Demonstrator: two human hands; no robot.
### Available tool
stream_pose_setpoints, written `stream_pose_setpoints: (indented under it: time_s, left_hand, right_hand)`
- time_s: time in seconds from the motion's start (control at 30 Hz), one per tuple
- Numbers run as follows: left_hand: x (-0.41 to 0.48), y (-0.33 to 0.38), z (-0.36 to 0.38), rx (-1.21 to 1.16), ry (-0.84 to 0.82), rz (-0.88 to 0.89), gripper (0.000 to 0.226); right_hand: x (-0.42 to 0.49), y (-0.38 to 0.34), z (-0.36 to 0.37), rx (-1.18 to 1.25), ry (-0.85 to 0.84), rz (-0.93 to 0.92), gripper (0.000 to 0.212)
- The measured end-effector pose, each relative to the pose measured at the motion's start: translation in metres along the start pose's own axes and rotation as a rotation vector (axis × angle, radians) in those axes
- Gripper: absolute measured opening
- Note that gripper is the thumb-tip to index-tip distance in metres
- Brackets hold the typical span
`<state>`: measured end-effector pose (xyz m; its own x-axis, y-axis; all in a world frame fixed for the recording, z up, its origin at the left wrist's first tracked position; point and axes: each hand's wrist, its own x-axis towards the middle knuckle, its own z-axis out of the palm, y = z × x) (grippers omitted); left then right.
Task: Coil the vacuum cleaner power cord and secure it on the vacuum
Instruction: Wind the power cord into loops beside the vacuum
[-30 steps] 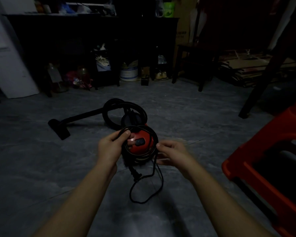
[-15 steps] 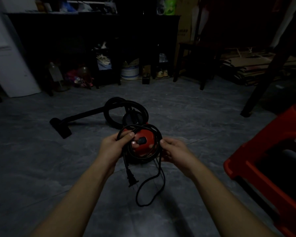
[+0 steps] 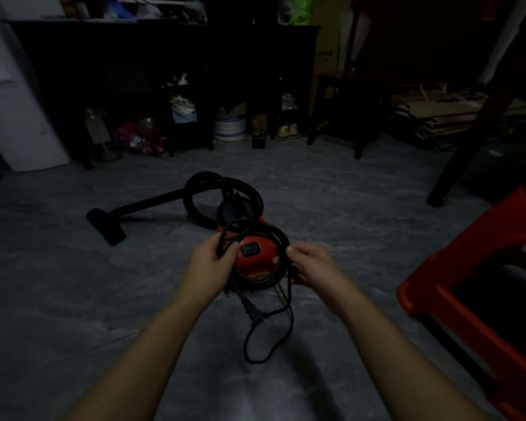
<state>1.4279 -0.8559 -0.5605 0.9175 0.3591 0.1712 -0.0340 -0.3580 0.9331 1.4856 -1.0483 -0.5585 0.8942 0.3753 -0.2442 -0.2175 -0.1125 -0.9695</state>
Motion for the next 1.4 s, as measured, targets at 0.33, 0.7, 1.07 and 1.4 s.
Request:
stream_pose_setpoints:
  time_s: [0.33, 0.7, 1.07, 1.4]
  left_hand:
    - [-0.006, -0.007, -0.003, 0.142, -0.182, -0.067, 0.032]
    - [-0.010, -0.007, 0.001, 0.172, 0.027, -0.107, 0.015]
    - [-0.012, -0.002, 0.006, 0.185, 0.048, -0.120, 0.017]
    - [-0.007, -0.004, 0.011, 0.037, -0.066, -0.155, 0.017]
  right_hand:
    - [0.000, 0.004, 0.005, -0.180, 0.056, -0.076, 0.032]
    - [-0.006, -0.004, 0.017, -0.074, -0.030, -0.051, 0.028]
    - [-0.002, -0.002, 0.017, -0.018, -0.060, -0.030, 0.030]
    - [0.004, 0.003, 0.009, -0.091, 0.017, -0.058, 0.036]
